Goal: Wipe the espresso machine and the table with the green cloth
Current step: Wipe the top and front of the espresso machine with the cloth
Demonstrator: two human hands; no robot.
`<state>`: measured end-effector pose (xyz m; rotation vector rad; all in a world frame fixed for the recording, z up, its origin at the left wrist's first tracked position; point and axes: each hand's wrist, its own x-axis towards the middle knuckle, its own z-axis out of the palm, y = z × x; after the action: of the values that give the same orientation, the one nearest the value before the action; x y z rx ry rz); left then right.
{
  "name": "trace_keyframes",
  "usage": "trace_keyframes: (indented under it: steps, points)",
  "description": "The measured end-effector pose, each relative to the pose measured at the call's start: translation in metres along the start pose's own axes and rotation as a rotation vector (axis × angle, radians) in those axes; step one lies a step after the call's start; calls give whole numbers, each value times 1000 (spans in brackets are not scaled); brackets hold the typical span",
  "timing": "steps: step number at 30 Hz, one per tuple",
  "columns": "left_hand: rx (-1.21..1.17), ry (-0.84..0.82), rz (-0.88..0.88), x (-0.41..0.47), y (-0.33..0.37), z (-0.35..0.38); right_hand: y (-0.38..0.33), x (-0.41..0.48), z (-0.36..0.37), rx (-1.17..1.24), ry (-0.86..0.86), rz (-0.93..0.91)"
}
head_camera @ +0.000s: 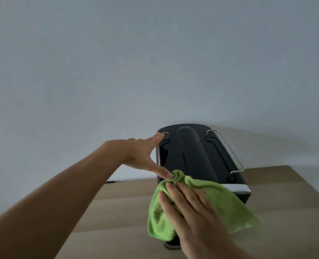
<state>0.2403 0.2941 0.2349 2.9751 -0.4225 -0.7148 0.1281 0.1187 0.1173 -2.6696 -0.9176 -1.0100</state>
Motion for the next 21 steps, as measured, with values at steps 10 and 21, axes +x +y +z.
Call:
trace_keyframes:
  steps: [10,21]
  points:
    - [-16,-34,-1,-5,6,-9,23,1,-18,16,-241,-184]
    - [-90,-33,41,3,-1,-3,36,47,-39,170,-596,495]
